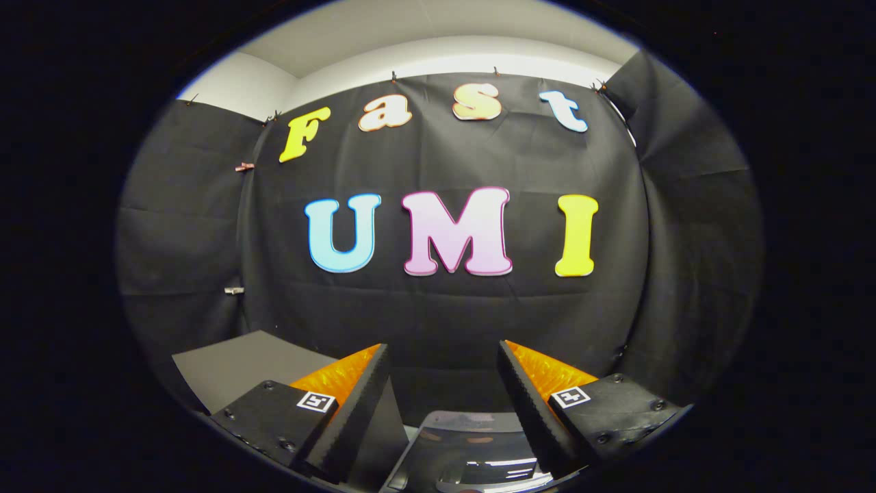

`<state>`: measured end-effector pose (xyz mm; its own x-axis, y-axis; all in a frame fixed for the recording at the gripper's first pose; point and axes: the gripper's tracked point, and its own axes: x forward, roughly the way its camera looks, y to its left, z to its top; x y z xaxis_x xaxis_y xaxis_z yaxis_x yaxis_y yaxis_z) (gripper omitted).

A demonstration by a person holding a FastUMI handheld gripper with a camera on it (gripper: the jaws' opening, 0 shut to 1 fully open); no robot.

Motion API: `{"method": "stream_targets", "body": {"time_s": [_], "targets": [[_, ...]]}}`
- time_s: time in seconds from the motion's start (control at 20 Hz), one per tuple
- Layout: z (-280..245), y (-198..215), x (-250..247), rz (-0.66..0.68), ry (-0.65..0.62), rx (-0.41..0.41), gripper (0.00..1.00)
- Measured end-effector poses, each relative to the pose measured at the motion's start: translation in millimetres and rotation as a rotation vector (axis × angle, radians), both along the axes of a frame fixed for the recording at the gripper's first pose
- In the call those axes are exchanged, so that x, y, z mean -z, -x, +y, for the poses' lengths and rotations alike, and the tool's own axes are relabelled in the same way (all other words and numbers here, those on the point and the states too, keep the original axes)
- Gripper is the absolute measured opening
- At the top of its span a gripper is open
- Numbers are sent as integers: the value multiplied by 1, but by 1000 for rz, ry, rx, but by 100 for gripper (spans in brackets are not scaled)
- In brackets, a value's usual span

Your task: Put the clothes into the washing machine and then close the washing machine lid.

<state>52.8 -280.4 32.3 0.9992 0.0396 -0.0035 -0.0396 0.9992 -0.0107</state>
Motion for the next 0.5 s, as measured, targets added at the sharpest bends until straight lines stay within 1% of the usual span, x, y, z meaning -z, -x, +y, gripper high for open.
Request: {"method": "stream_targets", "body": {"time_s": [0.2, 0.5], "targets": [[29, 10, -18, -41, -23, 8, 99], [58, 14, -15, -36, -24, 21, 99]]}}
